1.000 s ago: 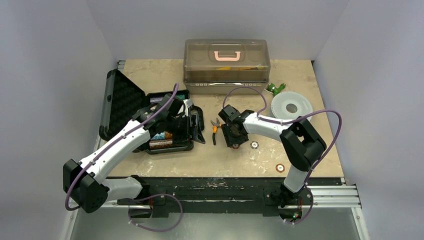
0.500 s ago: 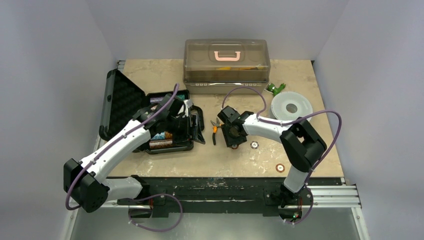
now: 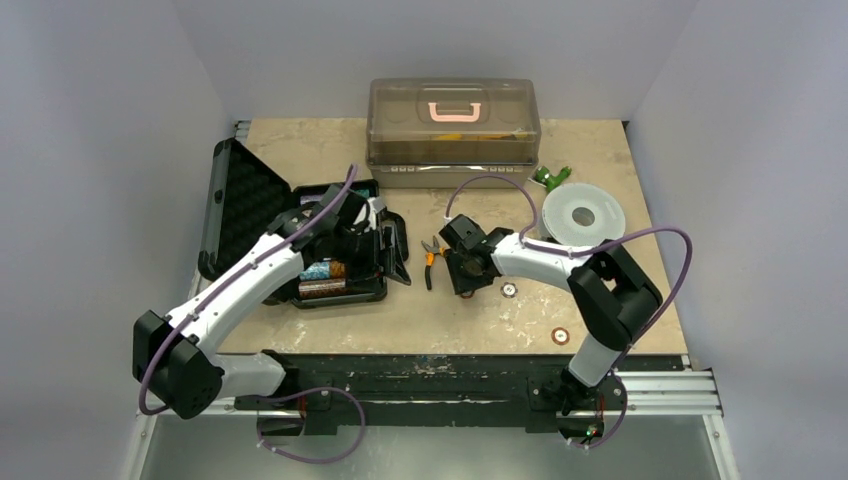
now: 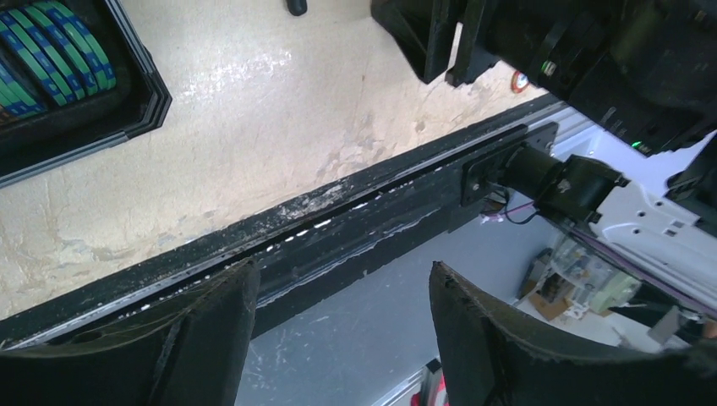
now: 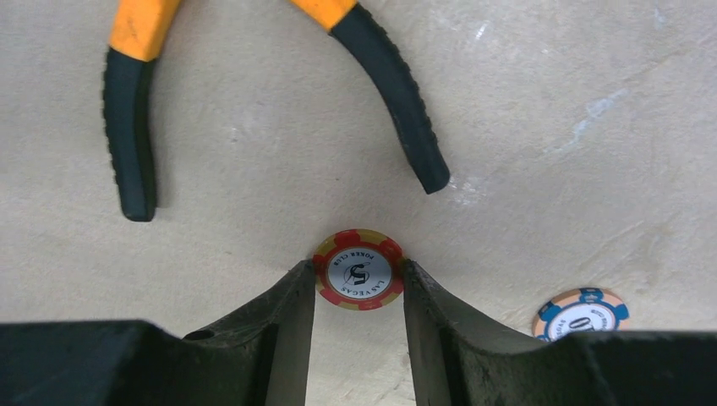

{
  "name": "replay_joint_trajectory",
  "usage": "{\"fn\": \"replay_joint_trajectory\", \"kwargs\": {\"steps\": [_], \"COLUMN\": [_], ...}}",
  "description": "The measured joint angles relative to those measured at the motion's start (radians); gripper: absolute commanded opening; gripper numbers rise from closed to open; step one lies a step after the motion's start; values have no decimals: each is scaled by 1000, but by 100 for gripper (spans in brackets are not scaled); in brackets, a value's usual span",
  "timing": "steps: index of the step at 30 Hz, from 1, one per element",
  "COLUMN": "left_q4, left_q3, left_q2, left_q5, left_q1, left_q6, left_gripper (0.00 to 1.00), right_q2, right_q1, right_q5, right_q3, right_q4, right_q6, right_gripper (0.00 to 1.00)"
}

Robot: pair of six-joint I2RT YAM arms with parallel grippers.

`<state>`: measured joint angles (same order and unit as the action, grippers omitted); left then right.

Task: Pack up texas hold em set

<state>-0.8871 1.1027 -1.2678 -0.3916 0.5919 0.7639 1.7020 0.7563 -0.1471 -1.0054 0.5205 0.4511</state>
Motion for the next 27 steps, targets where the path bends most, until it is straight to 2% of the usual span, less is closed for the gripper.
{"fn": "replay_joint_trajectory", "kwargs": {"steps": [11, 18, 27], "left_q4": [119, 193, 367], "left_q3": [-56, -56, -55], "left_q2": [-20, -106, -209], "left_q5": [-180, -264, -357], "left_q1": [-182, -205, -266], "left_q6": [56, 98, 231], "left_gripper": [71, 70, 69], "right_q2": [-47, -102, -153], "right_q1": [1, 1, 1], "right_q5": [66, 91, 120], "right_q3": [18, 18, -42], "right_q4": [-73, -93, -80], "right_q6": [-36, -57, -74], "right_gripper": [34, 34, 34]}}
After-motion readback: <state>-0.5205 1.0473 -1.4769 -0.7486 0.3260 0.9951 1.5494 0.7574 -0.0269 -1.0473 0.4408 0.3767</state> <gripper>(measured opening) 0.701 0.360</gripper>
